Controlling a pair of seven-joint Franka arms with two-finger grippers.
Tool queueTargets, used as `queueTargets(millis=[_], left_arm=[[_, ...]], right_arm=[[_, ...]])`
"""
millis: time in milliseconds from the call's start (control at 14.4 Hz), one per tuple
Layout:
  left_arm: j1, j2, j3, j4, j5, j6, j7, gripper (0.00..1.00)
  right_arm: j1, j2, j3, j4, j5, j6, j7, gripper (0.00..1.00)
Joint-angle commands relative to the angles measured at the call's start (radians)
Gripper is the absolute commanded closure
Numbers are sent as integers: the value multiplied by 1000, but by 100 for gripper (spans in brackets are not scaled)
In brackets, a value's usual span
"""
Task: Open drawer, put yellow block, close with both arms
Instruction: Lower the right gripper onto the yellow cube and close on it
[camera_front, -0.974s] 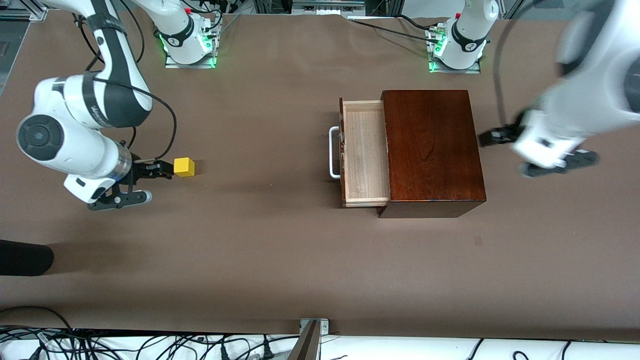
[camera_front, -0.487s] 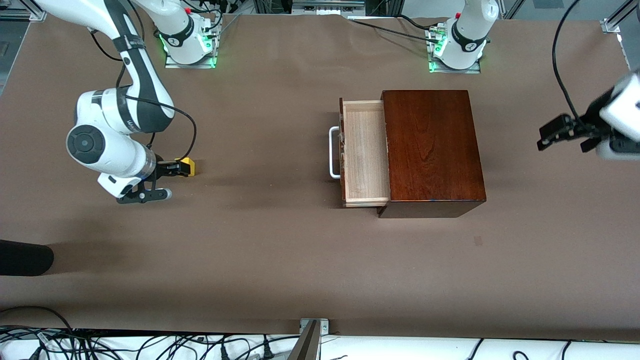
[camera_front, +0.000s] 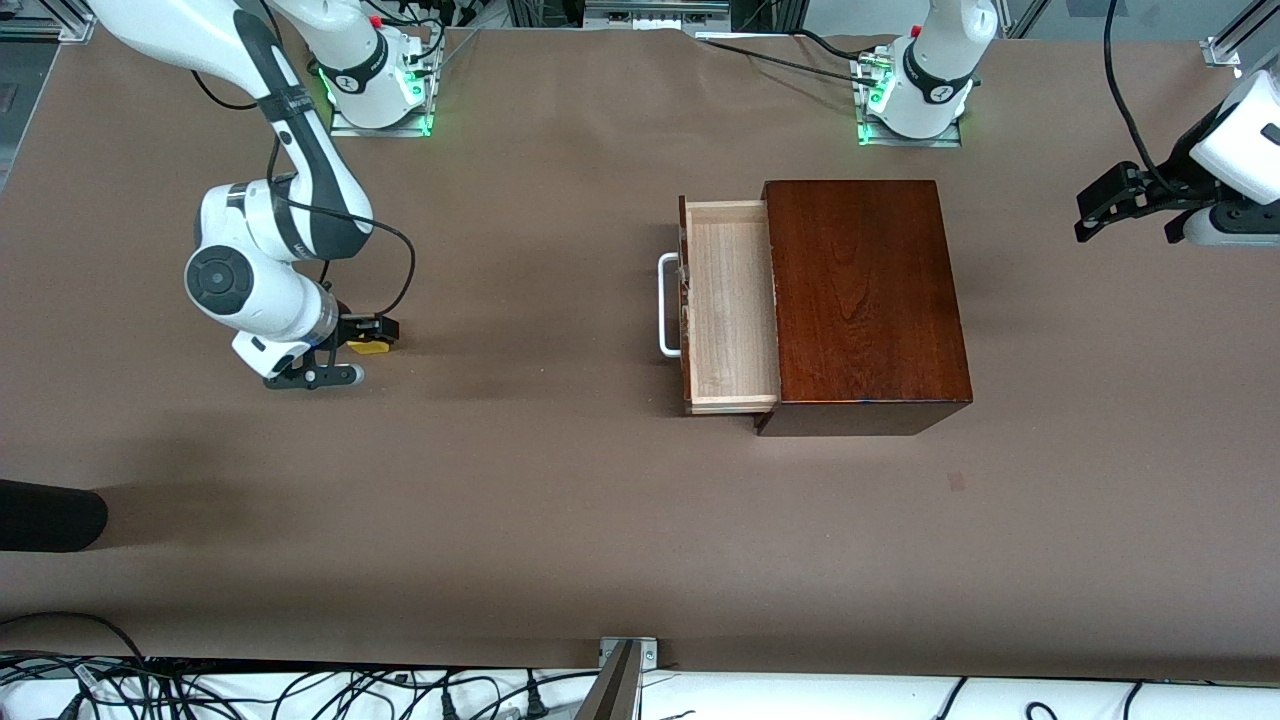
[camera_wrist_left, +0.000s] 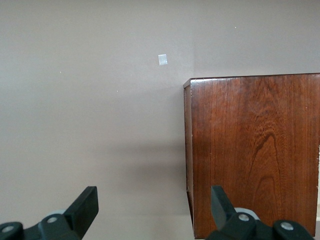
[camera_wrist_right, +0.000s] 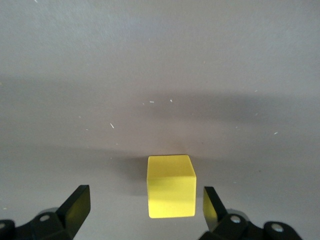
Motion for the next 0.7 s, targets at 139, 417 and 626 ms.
queueTargets(millis=[139, 417, 626], left_arm=[[-8, 19, 3, 38, 16, -28, -12, 0], [-8, 22, 5, 38, 16, -33, -10, 0], [-8, 21, 5, 38, 14, -42, -9, 0]], right_arm=[[-3, -28, 1, -110, 13, 119, 10, 0], [-4, -22, -5, -129, 11, 156, -8, 0], [-6, -22, -5, -127, 11, 158, -10, 0]])
